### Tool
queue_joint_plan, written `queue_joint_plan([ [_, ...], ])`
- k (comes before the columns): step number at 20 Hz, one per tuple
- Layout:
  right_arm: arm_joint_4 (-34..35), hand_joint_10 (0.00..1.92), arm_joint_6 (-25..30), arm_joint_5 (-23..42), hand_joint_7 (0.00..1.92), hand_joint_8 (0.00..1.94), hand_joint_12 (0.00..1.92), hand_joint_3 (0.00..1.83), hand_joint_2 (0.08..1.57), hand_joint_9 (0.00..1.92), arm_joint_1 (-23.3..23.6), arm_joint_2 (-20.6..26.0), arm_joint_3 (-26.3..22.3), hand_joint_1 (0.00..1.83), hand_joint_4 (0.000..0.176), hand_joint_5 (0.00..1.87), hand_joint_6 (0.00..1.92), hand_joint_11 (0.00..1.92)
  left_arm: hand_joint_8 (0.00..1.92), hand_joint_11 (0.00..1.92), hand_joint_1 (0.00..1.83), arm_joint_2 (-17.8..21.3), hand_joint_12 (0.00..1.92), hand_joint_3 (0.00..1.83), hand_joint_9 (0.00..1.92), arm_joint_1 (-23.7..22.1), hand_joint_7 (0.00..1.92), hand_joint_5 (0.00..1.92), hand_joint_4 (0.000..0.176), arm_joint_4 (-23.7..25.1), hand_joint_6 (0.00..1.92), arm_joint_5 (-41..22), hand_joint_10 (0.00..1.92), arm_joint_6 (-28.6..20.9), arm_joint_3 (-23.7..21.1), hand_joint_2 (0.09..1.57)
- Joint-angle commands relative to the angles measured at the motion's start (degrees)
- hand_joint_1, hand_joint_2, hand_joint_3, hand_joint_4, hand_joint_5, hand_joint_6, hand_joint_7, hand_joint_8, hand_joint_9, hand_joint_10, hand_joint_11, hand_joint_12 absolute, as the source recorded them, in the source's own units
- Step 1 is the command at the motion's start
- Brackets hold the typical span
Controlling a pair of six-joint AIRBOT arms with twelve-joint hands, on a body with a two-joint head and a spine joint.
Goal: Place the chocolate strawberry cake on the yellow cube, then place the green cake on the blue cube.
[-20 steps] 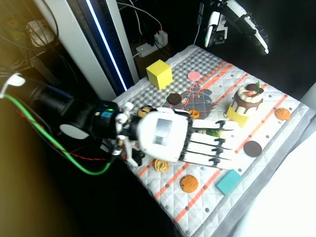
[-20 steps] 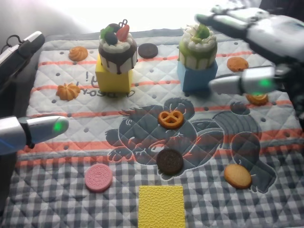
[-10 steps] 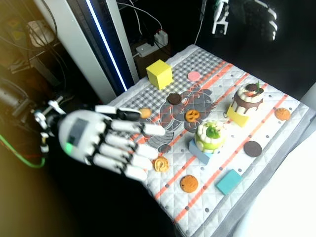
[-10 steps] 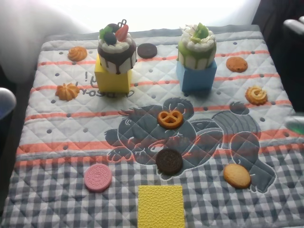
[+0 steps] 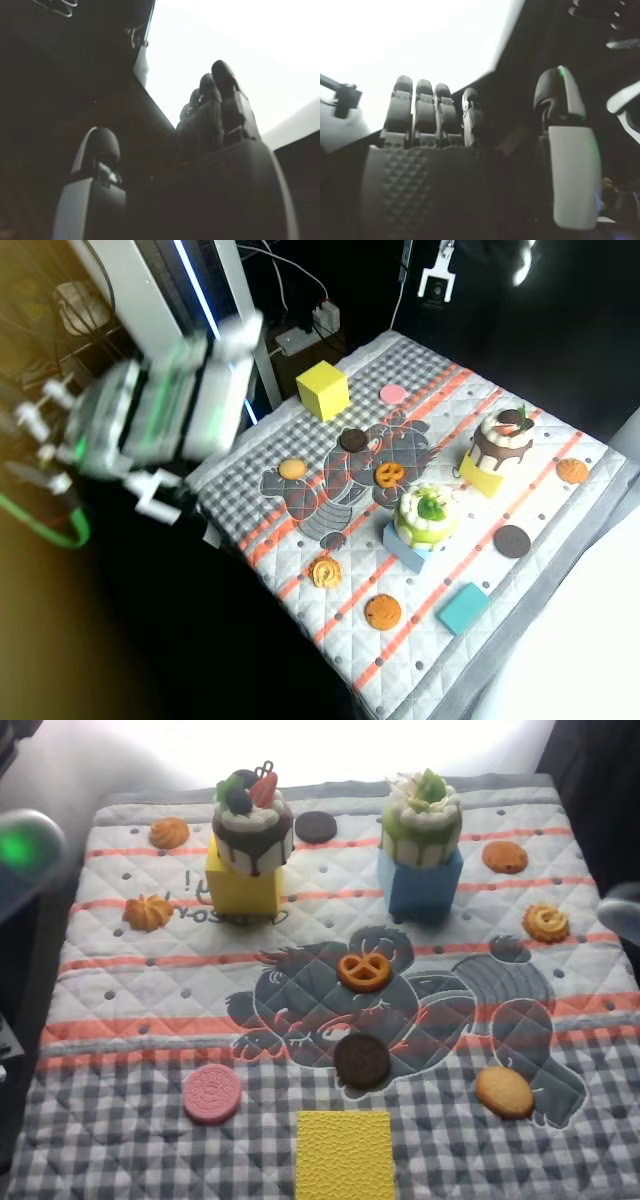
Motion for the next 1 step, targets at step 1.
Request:
queue_joint_plan([
  [1, 3.6, 0.02, -0.1, 6.6, 0.30, 0.02, 0.09, 0.00, 1.24, 0.25, 1.2, 0.6, 0.6, 0.62, 0.048, 0.35, 0.12, 0.15, 0.00, 0.01, 0.74, -0.1, 0.10, 0.00, 0.00, -0.9, 0.00, 0.09, 0.176, -1.2, 0.00, -6.0, 0.00, -0.1, 0.5, 1.22],
])
